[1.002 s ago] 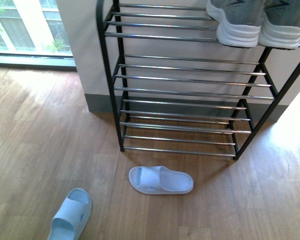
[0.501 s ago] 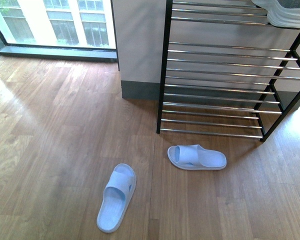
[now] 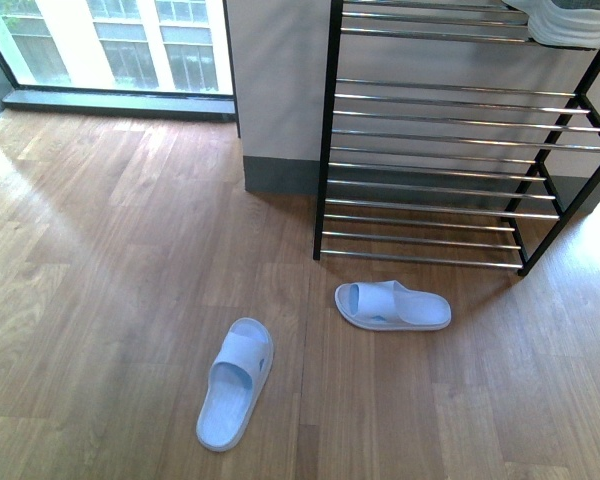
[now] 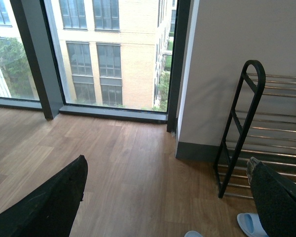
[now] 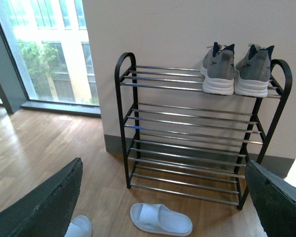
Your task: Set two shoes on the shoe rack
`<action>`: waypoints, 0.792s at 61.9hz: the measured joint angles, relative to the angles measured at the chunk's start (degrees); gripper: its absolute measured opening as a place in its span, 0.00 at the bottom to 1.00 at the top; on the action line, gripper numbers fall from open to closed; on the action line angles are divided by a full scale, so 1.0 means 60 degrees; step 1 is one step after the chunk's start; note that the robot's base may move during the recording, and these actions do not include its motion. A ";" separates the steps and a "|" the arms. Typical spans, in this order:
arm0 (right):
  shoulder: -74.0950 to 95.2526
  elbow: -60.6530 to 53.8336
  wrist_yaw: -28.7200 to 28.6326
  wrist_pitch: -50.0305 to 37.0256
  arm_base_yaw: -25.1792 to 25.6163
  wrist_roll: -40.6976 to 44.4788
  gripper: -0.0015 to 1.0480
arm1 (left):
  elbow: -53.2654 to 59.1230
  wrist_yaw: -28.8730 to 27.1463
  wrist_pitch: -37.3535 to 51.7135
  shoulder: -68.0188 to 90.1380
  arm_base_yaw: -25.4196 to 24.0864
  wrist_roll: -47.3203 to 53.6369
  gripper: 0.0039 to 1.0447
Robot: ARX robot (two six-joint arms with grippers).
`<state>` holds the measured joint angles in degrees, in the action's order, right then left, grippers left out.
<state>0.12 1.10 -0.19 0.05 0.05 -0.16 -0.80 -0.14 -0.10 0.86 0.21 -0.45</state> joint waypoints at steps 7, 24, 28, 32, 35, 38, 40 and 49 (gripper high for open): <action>0.0004 0.0000 0.0004 0.0000 0.0000 0.0004 0.91 | 0.0000 0.0004 0.0000 0.0000 0.0000 0.0000 0.91; 0.0007 0.0000 0.0004 0.0000 0.0000 0.0000 0.91 | 0.0000 0.0004 0.0000 0.0000 0.0000 0.0000 0.91; 0.0007 0.0000 0.0004 0.0000 0.0000 0.0000 0.91 | 0.0000 0.0004 0.0000 0.0000 0.0000 0.0000 0.91; 0.0007 -0.0004 0.0004 0.0000 0.0000 0.0004 0.91 | 0.0000 0.0004 0.0000 0.0000 0.0000 0.0000 0.91; 0.0007 -0.0004 0.0004 0.0000 0.0000 0.0000 0.91 | 0.0000 0.0007 0.0000 0.0000 0.0000 0.0000 0.91; 0.0007 -0.0004 0.0004 0.0000 0.0000 0.0004 0.91 | 0.0000 0.0004 0.0000 0.0000 0.0000 0.0000 0.91; 0.0007 -0.0004 0.0004 0.0000 0.0000 0.0004 0.91 | 0.0000 0.0007 0.0000 0.0000 0.0000 0.0000 0.91; 0.0007 -0.0004 0.0007 0.0000 0.0000 0.0000 0.91 | 0.0000 0.0007 0.0000 0.0000 0.0000 0.0000 0.91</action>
<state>0.16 1.08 -0.14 0.05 0.05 -0.16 -0.80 -0.10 -0.10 0.86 0.21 -0.45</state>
